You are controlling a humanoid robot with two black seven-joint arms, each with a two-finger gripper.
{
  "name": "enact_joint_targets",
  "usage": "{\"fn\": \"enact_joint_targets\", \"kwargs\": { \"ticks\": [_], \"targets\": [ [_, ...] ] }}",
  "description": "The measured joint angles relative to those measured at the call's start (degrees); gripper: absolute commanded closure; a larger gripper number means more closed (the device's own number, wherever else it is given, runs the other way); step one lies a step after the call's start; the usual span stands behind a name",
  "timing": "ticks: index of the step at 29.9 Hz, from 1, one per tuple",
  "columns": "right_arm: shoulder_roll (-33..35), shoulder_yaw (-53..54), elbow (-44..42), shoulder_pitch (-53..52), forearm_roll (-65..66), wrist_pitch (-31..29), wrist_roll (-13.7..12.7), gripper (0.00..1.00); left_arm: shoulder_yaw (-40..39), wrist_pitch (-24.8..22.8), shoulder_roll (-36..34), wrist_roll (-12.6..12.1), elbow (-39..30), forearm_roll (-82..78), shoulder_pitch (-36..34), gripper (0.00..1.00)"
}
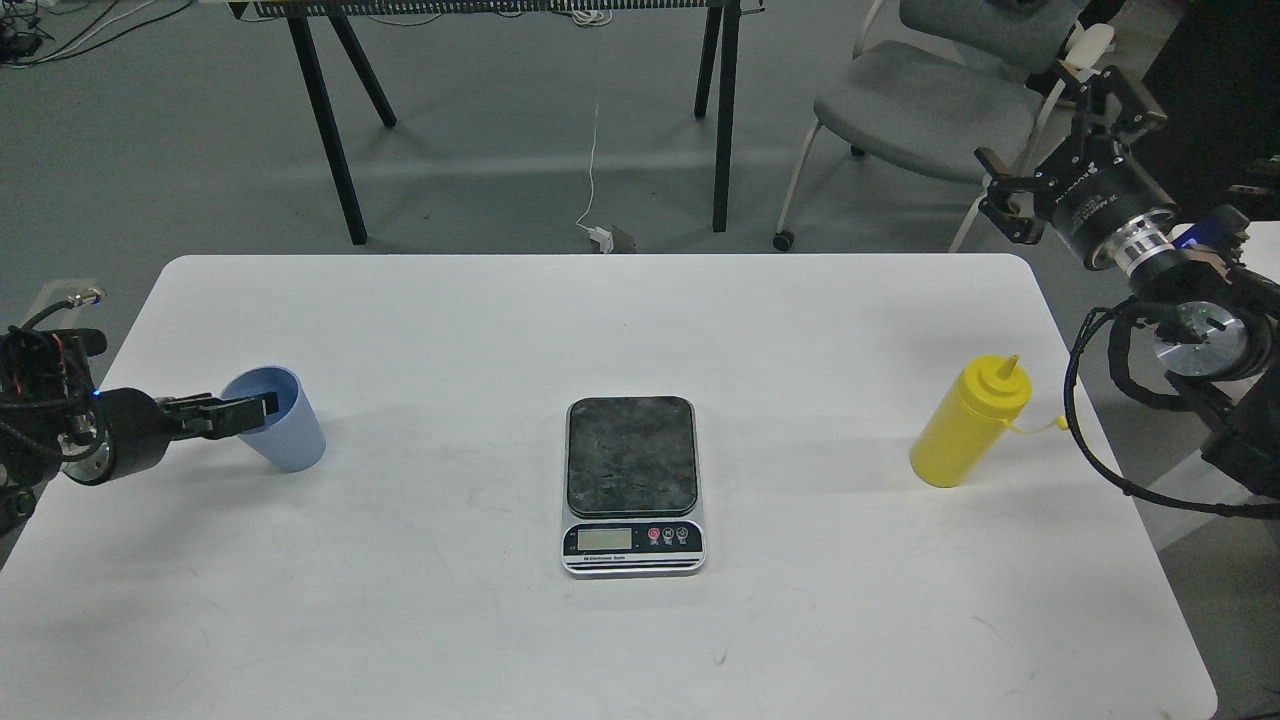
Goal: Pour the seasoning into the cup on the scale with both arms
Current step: 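Close the left gripper around the blue cup, then lift the blue cup and carry it onto the scale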
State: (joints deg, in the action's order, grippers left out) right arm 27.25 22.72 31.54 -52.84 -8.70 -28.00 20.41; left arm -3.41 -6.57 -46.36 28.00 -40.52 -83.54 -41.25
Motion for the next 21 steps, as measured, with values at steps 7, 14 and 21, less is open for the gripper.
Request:
{"fn": "enact_joint_targets", "kwargs": {
  "ticks": [7, 14, 21],
  "targets": [
    [-0.1, 0.0, -0.1, 0.0, 0.0, 0.0, 0.1, 0.00, 4.3, 3.0, -0.5, 0.0, 0.0, -1.3, -1.0, 0.94],
    [-0.4, 0.0, -0.2, 0.0, 0.1, 0.0, 0.1, 0.00, 4.5, 2.9, -0.7, 0.0, 0.0, -1.4, -1.9, 0.97],
    [-0.4, 0.1, -0.2, 0.0, 0.1, 0.0, 0.1, 0.00, 4.4, -0.3, -2.0, 0.0, -1.2, -1.3, -5.3, 0.97]
  ]
}}
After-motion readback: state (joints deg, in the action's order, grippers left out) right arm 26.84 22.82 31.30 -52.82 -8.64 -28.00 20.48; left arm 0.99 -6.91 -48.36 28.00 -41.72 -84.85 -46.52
